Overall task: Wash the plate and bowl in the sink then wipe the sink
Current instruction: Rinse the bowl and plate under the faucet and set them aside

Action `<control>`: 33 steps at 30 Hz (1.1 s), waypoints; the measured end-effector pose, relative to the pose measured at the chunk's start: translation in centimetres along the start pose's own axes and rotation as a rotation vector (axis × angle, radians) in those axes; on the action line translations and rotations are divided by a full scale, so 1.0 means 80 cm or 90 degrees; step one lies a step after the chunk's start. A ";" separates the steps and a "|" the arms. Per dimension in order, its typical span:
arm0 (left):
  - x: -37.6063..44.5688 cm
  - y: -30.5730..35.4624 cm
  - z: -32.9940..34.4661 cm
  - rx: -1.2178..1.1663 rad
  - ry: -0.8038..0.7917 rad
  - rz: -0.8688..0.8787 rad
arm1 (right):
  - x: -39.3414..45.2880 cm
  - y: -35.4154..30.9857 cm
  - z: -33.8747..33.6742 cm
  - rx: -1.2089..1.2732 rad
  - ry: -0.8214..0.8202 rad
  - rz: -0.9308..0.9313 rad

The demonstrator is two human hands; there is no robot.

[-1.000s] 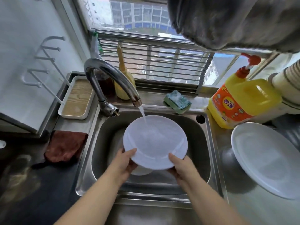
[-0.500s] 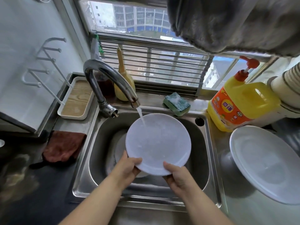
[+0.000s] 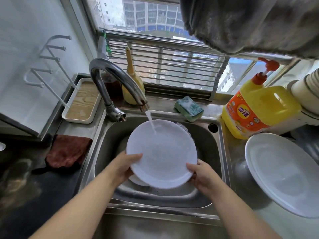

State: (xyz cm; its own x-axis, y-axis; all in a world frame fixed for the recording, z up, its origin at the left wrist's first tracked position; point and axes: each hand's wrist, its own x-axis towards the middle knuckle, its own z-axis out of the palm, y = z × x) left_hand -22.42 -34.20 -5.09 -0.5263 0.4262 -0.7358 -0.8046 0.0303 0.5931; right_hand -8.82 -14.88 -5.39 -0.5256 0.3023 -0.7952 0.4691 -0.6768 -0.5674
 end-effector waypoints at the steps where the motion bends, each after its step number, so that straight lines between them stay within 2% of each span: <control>1: 0.000 -0.005 0.004 -0.018 0.035 0.032 | 0.000 0.000 0.003 0.003 0.006 -0.012; 4: 0.000 -0.038 0.034 -0.077 0.100 0.051 | -0.004 0.019 0.022 0.110 -0.032 -0.041; 7: -0.005 -0.034 0.033 -0.020 0.037 0.011 | -0.011 0.017 0.019 0.097 -0.046 -0.014; 9: -0.002 -0.016 0.017 0.024 0.040 0.020 | -0.004 0.003 0.003 0.055 -0.026 0.001; 13: -0.006 -0.025 0.031 -0.090 0.094 0.022 | 0.002 -0.004 0.012 0.056 -0.025 -0.078; 16: -0.006 -0.046 0.052 -0.115 0.049 -0.028 | -0.004 0.009 0.022 0.143 -0.055 -0.115; 18: -0.003 -0.040 0.053 -0.096 0.041 -0.021 | -0.004 0.009 0.013 0.122 -0.040 -0.105; 22: -0.003 -0.015 0.048 -0.001 0.056 0.064 | -0.001 0.000 -0.012 0.013 0.018 -0.060; 26: -0.011 0.003 0.036 0.122 0.107 0.155 | 0.008 0.000 -0.009 0.048 0.060 -0.046; 33: -0.061 0.025 0.018 0.343 0.179 0.318 | 0.018 0.023 0.036 0.025 0.024 0.028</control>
State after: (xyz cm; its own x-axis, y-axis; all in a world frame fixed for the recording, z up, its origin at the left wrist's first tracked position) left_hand -21.10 -34.92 0.13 -0.8985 0.2621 -0.3521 -0.2475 0.3600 0.8995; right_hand -10.74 -17.62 -6.98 -0.4778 0.2969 -0.8268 0.4625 -0.7151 -0.5241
